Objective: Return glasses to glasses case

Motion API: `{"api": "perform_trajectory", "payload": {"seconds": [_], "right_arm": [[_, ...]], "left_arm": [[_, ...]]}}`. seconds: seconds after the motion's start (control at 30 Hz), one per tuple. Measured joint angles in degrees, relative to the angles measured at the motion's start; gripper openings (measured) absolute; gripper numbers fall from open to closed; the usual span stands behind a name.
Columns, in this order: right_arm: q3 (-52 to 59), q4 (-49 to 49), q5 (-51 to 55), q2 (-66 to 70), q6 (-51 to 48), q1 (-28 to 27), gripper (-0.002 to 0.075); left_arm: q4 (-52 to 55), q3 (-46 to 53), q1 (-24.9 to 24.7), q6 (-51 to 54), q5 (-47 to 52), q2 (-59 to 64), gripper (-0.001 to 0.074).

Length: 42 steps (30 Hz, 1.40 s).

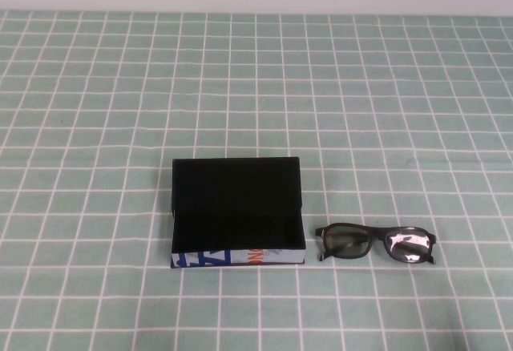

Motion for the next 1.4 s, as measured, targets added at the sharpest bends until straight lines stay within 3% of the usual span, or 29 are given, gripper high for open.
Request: {"api": "perform_trajectory", "payload": {"seconds": [1.1, 1.27, 1.4], "right_arm": [[0.0, 0.0, 0.0, 0.0, 0.0, 0.0, -0.0013], [0.0, 0.0, -2.8, 0.0, 0.0, 0.0, -0.0013], [0.0, 0.0, -13.7, 0.0, 0.0, 0.0, -0.0013]], "left_arm": [[0.1, 0.0, 0.0, 0.0, -0.4, 0.0, -0.0002], [-0.5, 0.2, 0.0, -0.2, -7.6, 0.0, -0.0002], [-1.7, 0.2, 0.0, -1.2, -20.4, 0.0, -0.0002]]}}
